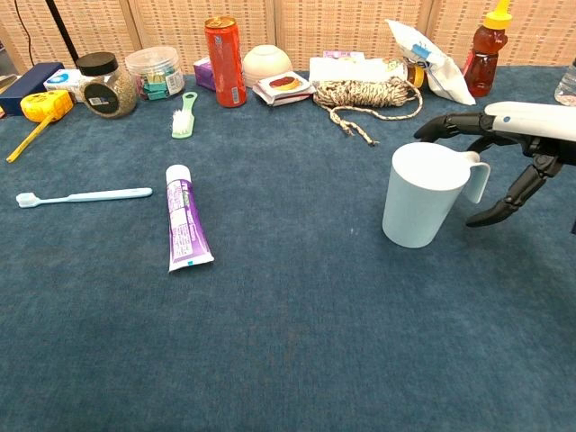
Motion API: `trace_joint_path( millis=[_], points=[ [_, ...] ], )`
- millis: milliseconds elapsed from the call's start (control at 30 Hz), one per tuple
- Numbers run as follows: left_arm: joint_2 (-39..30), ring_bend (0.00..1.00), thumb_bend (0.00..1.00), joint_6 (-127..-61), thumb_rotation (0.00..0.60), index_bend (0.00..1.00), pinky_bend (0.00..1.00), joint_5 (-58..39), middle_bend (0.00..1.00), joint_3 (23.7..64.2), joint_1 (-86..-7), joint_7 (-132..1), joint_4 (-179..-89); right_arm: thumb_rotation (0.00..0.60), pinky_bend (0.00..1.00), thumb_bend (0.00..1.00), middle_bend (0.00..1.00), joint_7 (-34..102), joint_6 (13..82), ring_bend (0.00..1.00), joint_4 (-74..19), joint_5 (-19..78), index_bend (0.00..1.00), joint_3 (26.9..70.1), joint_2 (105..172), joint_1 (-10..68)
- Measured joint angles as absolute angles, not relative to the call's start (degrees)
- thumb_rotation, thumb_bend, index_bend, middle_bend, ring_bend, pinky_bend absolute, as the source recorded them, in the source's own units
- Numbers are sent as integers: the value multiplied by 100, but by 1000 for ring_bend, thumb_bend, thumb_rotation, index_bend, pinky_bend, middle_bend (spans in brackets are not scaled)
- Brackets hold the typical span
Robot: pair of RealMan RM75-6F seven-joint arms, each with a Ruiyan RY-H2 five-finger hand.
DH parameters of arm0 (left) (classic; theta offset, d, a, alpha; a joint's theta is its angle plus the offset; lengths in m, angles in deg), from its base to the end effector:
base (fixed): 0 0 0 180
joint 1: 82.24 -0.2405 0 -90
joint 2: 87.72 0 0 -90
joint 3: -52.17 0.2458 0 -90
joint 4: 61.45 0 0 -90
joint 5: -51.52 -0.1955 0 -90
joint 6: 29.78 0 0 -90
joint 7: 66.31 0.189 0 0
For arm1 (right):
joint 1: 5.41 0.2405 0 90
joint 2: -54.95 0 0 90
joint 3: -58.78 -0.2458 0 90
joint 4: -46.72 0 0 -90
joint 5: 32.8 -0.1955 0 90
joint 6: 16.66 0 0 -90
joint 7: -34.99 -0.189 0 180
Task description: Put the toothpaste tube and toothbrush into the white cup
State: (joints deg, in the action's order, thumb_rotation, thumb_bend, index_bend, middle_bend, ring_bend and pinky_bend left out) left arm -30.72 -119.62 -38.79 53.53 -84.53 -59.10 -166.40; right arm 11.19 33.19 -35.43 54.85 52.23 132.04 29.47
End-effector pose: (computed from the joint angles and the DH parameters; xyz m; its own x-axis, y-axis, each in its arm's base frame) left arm -0.2755 0.1736 0.1840 0.4252 0.0426 0.9041 0.9038 0.0336 -0.4266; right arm -0.1875 -0.3491 0.0188 0.1631 -0.4757 0.8644 -0.9459 -0.3244 -0.0001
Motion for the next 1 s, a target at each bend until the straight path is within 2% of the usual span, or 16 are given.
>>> trace_joint_path(
  millis=[133, 367, 767, 1000],
  points=[
    [-3070, 0, 24, -11930, 600, 0, 0, -3837, 0, 5346, -8441, -5901, -16656, 600, 318, 0, 319, 1027, 3304, 142, -3489, 5432, 260, 5236, 13306, 2984],
    [-3085, 0, 25, -11911, 600, 0, 0, -3803, 0, 5340, -8431, -5918, -16670, 600, 318, 0, 443, 972, 3527, 222, -3372, 5437, 421, 5253, 13514, 2991],
    [-3130, 0, 25, -11907, 600, 0, 0, -3778, 0, 5333, -8425, -6046, -16665, 600, 318, 0, 471, 1074, 3733, 239, -3466, 5420, 460, 5233, 13666, 3047],
    [-3147, 0, 24, -11855, 600, 0, 0, -3773, 0, 5347, -8406, -6057, -16672, 600, 318, 0, 474, 1484, 3713, 239, -3763, 5208, 467, 5010, 13670, 3194]
  ],
)
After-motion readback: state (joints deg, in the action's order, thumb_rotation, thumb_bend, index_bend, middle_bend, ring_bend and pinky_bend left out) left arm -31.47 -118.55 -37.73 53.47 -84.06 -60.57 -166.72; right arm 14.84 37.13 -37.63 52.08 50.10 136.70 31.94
